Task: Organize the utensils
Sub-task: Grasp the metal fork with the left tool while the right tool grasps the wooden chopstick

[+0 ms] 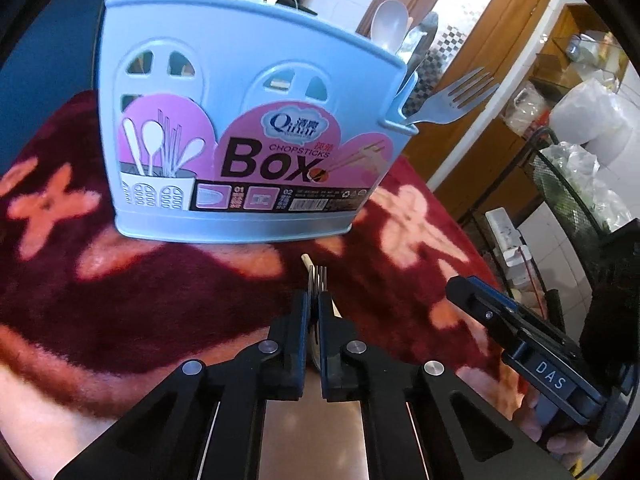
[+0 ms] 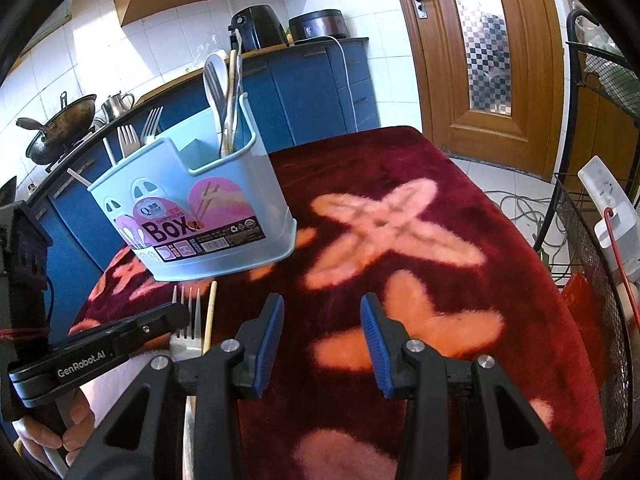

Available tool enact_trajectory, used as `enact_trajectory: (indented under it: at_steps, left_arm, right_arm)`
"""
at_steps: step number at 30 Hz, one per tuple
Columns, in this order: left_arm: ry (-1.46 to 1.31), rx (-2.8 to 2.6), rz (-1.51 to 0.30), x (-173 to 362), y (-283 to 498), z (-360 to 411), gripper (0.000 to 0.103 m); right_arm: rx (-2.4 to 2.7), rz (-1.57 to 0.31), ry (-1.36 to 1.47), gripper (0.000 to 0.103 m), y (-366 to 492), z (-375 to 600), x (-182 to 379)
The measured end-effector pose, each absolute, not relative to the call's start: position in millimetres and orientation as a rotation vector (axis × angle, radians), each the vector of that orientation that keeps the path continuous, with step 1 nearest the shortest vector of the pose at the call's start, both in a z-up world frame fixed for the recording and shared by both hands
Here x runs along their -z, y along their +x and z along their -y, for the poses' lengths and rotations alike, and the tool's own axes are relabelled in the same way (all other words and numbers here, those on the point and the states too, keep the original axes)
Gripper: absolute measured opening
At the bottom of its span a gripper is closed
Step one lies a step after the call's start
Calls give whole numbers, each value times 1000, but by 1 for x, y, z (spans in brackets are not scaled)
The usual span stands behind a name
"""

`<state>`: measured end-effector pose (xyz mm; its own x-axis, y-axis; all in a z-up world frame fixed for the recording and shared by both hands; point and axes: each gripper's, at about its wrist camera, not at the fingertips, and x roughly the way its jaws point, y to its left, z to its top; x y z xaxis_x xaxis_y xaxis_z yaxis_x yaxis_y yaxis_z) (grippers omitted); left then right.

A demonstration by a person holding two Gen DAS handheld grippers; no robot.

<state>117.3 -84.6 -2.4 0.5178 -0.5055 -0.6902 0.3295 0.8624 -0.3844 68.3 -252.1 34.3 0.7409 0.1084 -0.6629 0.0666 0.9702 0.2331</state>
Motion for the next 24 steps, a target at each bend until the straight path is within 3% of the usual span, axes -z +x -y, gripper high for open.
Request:
enact_trajectory:
  at_steps: [24]
  left_arm:
    - [-171,265,-696,-40,87,2,2]
  right_arm:
    - [-179,-834,161,43,84,191,-36]
